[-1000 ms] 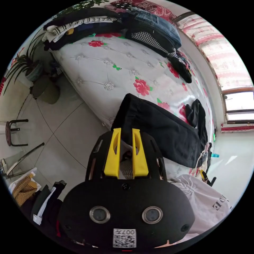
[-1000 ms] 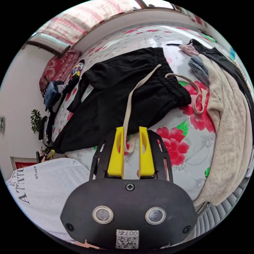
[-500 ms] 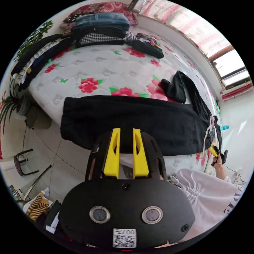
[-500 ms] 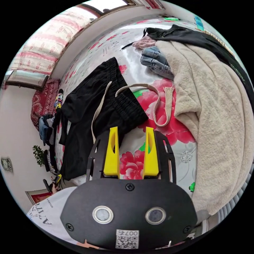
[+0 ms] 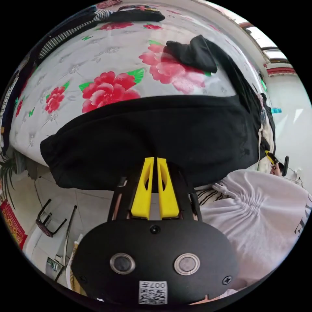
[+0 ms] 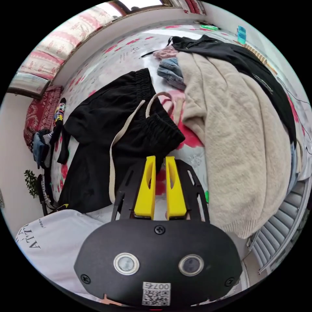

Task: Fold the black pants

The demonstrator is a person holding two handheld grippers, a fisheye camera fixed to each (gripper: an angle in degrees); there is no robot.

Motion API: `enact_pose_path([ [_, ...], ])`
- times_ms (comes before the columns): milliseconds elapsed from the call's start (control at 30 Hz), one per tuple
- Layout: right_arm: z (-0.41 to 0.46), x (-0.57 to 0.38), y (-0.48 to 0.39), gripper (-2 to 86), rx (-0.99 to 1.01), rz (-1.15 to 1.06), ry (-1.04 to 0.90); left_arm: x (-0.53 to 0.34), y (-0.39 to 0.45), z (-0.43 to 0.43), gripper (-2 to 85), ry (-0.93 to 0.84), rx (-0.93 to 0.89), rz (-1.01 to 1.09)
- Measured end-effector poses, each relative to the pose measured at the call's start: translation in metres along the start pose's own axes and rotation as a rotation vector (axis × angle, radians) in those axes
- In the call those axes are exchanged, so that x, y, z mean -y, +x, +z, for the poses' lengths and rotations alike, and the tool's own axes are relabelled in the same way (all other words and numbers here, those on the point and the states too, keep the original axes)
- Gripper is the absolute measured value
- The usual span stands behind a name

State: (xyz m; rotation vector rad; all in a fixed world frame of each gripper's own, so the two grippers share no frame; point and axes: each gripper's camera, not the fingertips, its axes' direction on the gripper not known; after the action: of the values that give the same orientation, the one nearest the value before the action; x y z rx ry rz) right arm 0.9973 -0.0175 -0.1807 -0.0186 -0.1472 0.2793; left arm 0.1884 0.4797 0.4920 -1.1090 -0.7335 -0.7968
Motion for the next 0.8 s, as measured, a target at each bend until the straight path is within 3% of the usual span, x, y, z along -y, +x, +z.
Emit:
enact_pose_path([
  [67,-0.003,-0.017,0.012,2.6,-0.010,0.050,0.022,-0.006,0.001,-0.028,3.8,0.194,-0.040,-0.016],
  [200,-0.036,-0.044,-0.027,2.1,-0.060,-0.043,0.229,0.024,0.020,-0.049,8.2,0.348,-0.030,0.099],
  [400,0.056,-0.031,-0.171,1.8,0.100,-0.425,-0.019,0.117,0.075,-0.024,15.9,0.470,0.021,0.322],
  [567,0.143,-0.047,-0.253,1.0,0.145,-0.529,-0.214,0.185,0.126,0.040,17.7,0.220,0.237,0.462],
  [600,0.163,-0.054,-0.268,0.7,0.106,-0.555,-0.271,0.183,0.129,0.037,16.8,0.240,0.243,0.495],
  [633,0.183,-0.063,-0.280,0.5,0.063,-0.591,-0.340,0.186,0.129,0.037,15.0,0.253,0.253,0.512],
  [733,0.191,-0.080,-0.296,0.0,-0.069,-0.667,-0.264,0.198,0.110,0.020,6.0,0.221,0.270,0.450],
  [800,0.198,-0.090,-0.306,-0.2,-0.128,-0.742,-0.244,0.212,0.090,-0.001,3.7,0.121,0.089,0.449],
])
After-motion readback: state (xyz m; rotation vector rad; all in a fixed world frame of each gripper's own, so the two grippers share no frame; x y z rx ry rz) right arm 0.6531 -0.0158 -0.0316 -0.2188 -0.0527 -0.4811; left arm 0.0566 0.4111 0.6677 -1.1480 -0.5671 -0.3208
